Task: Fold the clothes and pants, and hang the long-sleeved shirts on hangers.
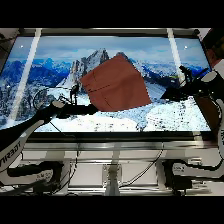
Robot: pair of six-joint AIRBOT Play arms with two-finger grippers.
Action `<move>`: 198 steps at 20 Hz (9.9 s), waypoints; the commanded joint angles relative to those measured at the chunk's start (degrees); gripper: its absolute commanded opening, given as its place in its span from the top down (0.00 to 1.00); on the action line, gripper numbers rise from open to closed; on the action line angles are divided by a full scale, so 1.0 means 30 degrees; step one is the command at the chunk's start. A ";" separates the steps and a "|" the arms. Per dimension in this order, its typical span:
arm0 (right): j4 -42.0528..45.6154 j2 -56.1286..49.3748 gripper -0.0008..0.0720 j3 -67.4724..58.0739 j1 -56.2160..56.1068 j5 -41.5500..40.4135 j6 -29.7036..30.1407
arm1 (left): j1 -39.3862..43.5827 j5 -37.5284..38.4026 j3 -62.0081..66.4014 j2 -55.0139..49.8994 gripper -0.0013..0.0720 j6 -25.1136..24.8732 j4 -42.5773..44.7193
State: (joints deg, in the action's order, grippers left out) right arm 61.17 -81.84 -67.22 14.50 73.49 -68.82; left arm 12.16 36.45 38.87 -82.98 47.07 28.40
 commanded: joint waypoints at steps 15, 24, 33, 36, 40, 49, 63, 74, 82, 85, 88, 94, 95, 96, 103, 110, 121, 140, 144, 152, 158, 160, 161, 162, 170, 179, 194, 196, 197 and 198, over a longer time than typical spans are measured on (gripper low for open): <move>-0.0036 -0.0277 0.49 0.0248 -0.0248 -0.0882 -0.0444 | 0.0663 -0.0117 0.0860 -0.0823 0.23 -0.1013 -0.1049; -0.2477 -0.1144 0.49 0.3067 -0.0248 -0.2470 -0.0685 | 0.1158 -0.1078 0.1996 -0.0816 0.96 -0.0998 -0.0984; -0.5960 -0.3104 0.46 0.3060 -0.0248 -0.5479 -0.1464 | 0.1151 -0.0342 0.2346 -0.0444 0.96 -0.0991 0.0882; -0.6054 -0.4014 0.46 0.3060 -0.0255 -0.6149 -0.2987 | 0.1151 -0.0350 0.2346 -0.0444 0.96 -0.0991 0.0882; -0.6521 -0.4561 0.49 0.3060 -0.1144 -0.7533 -0.2951 | 0.1151 -0.0350 0.2346 -0.0444 0.96 -0.0984 0.0882; -0.6288 -0.1770 0.98 0.1894 -0.2353 -0.5916 0.0466 | -0.0430 0.1297 0.2346 0.1566 0.96 -0.0984 0.1035; -0.6280 1.6531 0.98 0.1872 -0.5960 -0.4503 -0.3359 | -0.5989 0.9923 0.6608 1.6721 0.97 0.3585 0.0940; -0.4867 1.6371 0.98 -0.0393 -0.5923 -0.3701 -0.5559 | -0.5989 1.0061 0.5071 2.0604 0.97 0.9850 0.1093; -0.5056 0.5916 0.98 -0.0153 -0.5923 -0.6470 -0.5319 | -0.5974 0.5100 0.0561 1.2160 0.96 0.4991 0.0772; -0.5464 0.3490 0.98 -0.0153 -0.5923 -0.8794 -0.5319 | -0.5982 0.3504 0.0568 0.7941 0.96 0.3002 -0.2637; -0.5377 0.2696 0.98 -0.0153 -0.5923 -0.7453 -0.5319 | -0.5996 0.3738 0.0678 0.4867 0.96 0.1137 -0.4736; -0.3060 0.2761 0.98 0.0627 -0.7978 -0.1246 -0.5180 | -0.6579 0.7257 0.2259 0.3876 0.97 0.1909 0.1450; -0.2630 0.2856 0.98 0.1158 -0.8823 -0.1435 -0.5246 | -0.6805 0.7934 0.2761 0.3876 0.97 0.2776 0.3038; -0.2142 0.2922 0.98 0.1698 -0.9646 -0.1588 -0.5646 | -0.7016 0.8495 0.3198 0.3876 0.97 0.3468 0.4350; 0.1785 0.3621 0.98 0.5078 -1.2036 -0.2703 -0.9530 | -0.7133 1.2903 0.3869 0.3402 0.97 0.4568 0.9479; 0.0590 0.3614 0.98 0.6258 -1.2998 -0.3891 -1.0571 | -0.6594 1.4316 0.3854 0.1494 0.96 0.4750 0.9377; 0.5632 0.3636 0.06 0.4867 -1.3529 -0.3140 -1.0681 | -0.6652 1.4149 0.4197 0.1282 0.16 0.4750 0.9471; -0.5224 0.0794 0.06 0.4539 -0.1617 -0.2885 0.2645 | -0.6819 1.6094 1.3449 0.3002 0.18 0.7839 1.4673; -0.5348 -0.1202 0.06 0.5355 -0.4707 -0.4262 0.2237 | -0.6812 1.6087 1.3449 0.3002 0.18 0.8211 1.4666; -0.5421 -0.3439 0.06 0.5020 -0.8320 -0.6710 -0.0073 | -0.6805 1.6094 1.3442 0.3002 0.18 0.8327 1.4659; -0.4947 -0.3453 0.11 0.4437 -0.8903 -0.6892 -0.0051 | -0.6805 1.6087 1.3442 0.2929 0.18 0.8327 1.4666; -0.4728 -0.3453 0.29 0.4393 -0.8903 -0.7104 -0.0051 | -0.6805 1.6079 1.3442 0.2929 0.18 0.8327 1.4666; -0.4656 -0.3453 0.35 0.4393 -0.8903 -0.7257 -0.0051 | -0.6805 1.6079 1.3442 0.2929 0.18 0.8327 1.4666; -0.4648 -0.3446 0.55 0.4393 -0.8903 -0.7424 0.0022 | -0.6805 1.6050 1.3435 0.2922 0.18 0.8327 1.4659; -0.3344 -0.2142 0.98 0.0772 -0.7992 -0.7672 0.1180 | -0.6827 1.5504 1.3398 0.2907 0.80 0.8306 1.4528; 0.2732 0.2273 0.98 -0.6419 -0.0546 -0.4539 -0.2477 | -0.6827 1.5511 1.3398 0.2907 0.80 0.8313 1.4520; 0.9180 0.3621 0.98 -0.6105 1.5460 0.1734 -0.9267 | -0.6819 1.5518 1.3398 0.2907 0.80 0.8320 1.4520; 0.9056 0.3577 0.97 -0.4546 1.6021 0.2528 -0.9267 | -0.6819 1.5518 1.3398 0.2907 0.80 0.8320 1.4520; 0.9180 0.3563 0.81 -0.4029 1.6072 0.2710 -0.9260 | -0.6827 1.5518 1.3398 0.2907 0.80 0.8320 1.4520; 0.9180 0.3534 0.43 -0.3745 1.6101 0.2732 -0.9260 | -0.6819 1.5518 1.3398 0.2907 0.80 0.8320 1.4520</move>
State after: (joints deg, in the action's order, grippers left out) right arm 87.83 -71.11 -82.17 60.25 78.89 -95.04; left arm -8.25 83.00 79.09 -74.24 72.03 71.96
